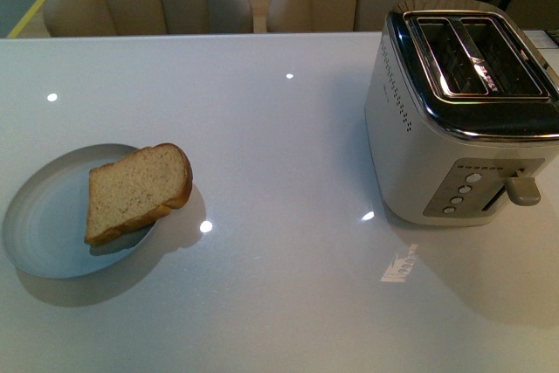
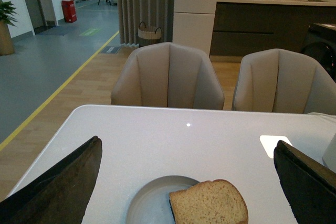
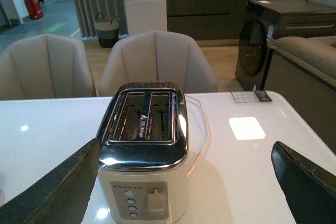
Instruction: Left arm holds plate, right arm toasts bread
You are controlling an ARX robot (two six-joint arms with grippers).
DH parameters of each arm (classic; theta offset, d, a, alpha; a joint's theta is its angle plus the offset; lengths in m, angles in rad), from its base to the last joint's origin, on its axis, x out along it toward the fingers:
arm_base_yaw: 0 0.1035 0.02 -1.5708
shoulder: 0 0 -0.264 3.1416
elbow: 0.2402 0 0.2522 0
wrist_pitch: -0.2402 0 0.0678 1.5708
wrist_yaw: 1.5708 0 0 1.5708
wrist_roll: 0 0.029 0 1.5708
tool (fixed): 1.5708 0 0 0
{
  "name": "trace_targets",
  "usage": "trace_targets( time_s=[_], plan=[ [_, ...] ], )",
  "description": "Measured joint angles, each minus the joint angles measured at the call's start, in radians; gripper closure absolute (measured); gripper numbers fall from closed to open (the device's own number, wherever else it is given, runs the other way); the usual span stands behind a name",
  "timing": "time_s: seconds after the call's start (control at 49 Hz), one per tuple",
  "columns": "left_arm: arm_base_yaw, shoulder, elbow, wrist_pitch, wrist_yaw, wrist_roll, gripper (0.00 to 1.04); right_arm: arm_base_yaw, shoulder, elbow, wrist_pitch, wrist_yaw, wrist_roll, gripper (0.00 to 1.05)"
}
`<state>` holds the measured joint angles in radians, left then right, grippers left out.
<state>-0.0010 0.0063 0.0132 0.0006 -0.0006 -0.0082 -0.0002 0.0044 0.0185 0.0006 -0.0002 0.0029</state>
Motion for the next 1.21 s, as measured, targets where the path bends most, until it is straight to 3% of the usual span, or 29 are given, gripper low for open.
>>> trace_targets(
  time_s=[0.531, 0.552, 0.592, 0.633, 0.735, 0.858, 1.021, 1.205],
  plan=[
    [0.001, 0.000, 0.000, 0.000, 0.000, 0.000, 0.07, 0.000, 0.000, 0.000, 0.000, 0.000, 0.000, 0.09],
    [0.012, 0.022, 0.014, -0.042, 0.040, -0.024, 0.07, 0.000, 0.000, 0.000, 0.000, 0.000, 0.000, 0.09],
    [0.072, 0.160, 0.120, -0.282, 0.205, -0.121, 0.07, 0.000, 0.000, 0.000, 0.000, 0.002, 0.000, 0.09],
    [0.120, 0.294, 0.192, -0.432, 0.291, -0.186, 0.07, 0.000, 0.000, 0.000, 0.000, -0.002, 0.000, 0.09],
    [0.179, 0.426, 0.230, -0.488, 0.355, -0.246, 0.07, 0.000, 0.000, 0.000, 0.000, -0.001, 0.000, 0.09],
    [0.240, 0.639, 0.277, -0.308, 0.380, -0.262, 0.07, 0.000, 0.000, 0.000, 0.000, 0.000, 0.000, 0.09],
    [0.238, 0.985, 0.330, 0.011, 0.291, -0.244, 0.07, 0.000, 0.000, 0.000, 0.000, 0.000, 0.000, 0.09],
    [0.224, 1.367, 0.422, 0.248, 0.216, -0.268, 0.07, 0.000, 0.000, 0.000, 0.000, 0.000, 0.000, 0.09]
  ],
)
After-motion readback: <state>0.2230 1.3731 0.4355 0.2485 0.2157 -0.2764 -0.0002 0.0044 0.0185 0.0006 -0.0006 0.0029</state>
